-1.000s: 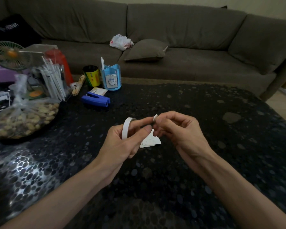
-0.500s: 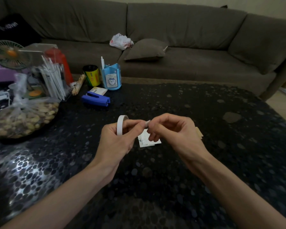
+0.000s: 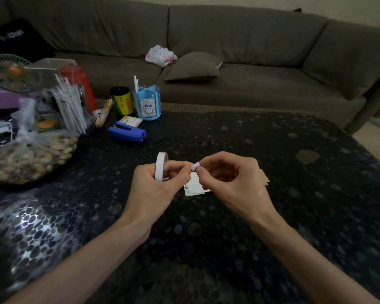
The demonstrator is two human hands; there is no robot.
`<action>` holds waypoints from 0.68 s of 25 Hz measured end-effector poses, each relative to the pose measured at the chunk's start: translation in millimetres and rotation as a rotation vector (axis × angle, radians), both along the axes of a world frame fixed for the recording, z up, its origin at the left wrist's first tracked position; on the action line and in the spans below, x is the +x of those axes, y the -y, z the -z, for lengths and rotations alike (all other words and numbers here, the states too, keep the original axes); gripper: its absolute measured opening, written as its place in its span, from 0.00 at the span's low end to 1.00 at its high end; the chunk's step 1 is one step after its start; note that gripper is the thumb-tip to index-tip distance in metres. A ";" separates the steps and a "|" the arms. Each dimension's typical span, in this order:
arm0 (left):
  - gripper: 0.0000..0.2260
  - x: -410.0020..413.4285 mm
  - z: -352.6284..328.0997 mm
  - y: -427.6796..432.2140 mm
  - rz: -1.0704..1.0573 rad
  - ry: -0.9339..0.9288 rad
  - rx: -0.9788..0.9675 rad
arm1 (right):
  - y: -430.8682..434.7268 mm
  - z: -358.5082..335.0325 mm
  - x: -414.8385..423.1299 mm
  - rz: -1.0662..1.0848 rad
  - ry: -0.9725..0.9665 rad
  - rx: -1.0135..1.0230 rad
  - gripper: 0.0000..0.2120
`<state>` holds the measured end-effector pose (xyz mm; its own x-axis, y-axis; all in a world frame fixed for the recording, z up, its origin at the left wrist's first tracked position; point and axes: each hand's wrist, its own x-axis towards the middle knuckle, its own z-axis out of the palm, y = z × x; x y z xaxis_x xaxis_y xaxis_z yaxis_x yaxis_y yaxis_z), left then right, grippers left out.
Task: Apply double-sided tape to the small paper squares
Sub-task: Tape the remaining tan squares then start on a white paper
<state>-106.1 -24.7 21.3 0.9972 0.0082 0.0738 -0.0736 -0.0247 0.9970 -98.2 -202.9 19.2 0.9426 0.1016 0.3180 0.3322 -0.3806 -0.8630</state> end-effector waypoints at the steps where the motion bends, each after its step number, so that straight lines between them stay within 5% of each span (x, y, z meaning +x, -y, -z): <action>1: 0.06 -0.2 0.2 0.1 -0.003 0.002 -0.003 | 0.1 0.7 0.2 0.032 0.034 -0.011 0.06; 17: 0.14 -0.5 5.2 0.1 0.108 0.182 0.248 | 7.3 -0.2 1.6 0.093 0.222 -0.289 0.08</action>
